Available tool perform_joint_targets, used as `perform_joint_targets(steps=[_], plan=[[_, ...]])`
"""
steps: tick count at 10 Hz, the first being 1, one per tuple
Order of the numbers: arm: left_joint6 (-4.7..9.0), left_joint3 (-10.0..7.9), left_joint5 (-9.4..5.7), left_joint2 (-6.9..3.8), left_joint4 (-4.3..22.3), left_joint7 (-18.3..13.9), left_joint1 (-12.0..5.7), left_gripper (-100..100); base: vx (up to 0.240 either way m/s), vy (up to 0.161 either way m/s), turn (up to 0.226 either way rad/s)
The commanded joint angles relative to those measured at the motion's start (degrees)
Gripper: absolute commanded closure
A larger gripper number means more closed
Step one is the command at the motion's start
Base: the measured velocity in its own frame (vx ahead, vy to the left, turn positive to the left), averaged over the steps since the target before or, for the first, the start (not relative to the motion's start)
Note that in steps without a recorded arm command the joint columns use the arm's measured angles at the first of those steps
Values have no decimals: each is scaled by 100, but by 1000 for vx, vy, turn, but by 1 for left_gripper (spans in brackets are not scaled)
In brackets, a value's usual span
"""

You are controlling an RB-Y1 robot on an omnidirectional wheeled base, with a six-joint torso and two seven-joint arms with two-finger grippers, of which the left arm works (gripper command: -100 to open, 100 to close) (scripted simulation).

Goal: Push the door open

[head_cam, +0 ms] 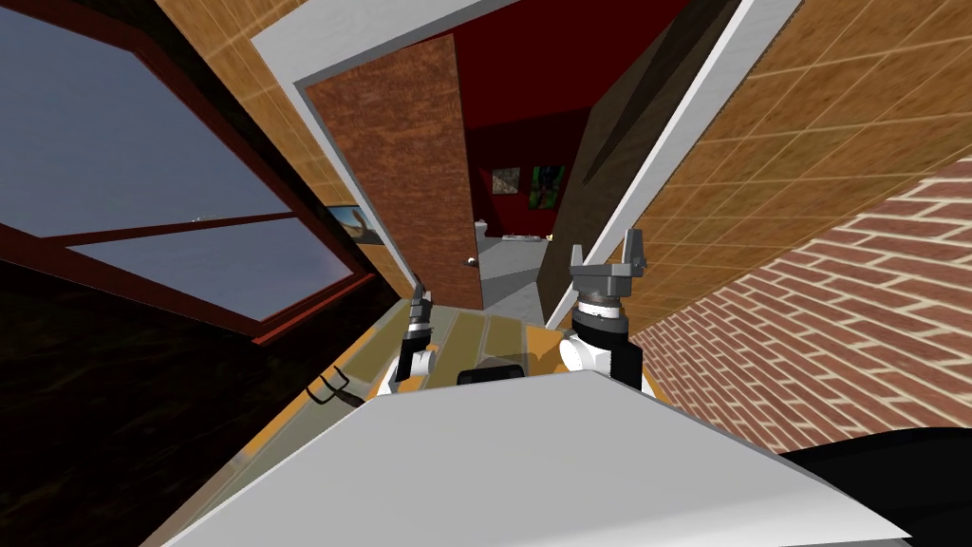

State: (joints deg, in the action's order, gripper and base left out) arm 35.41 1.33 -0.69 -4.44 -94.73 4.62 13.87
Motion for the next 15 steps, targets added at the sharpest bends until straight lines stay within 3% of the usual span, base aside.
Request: perform_joint_targets(steps=[1, 2, 3, 15], plan=[[43, 17, -5, -5, 272, -20, -119, -100, 54, 20, -29], [79, 34, -11, -12, 466, -42, -203, -100, 76, 35, -64], [79, 34, -11, -12, 477, -42, -203, -100, 57, 30, -24], [469, 219, -71, -26, 2646, -282, -1115, -100, 82, 34, -50]])
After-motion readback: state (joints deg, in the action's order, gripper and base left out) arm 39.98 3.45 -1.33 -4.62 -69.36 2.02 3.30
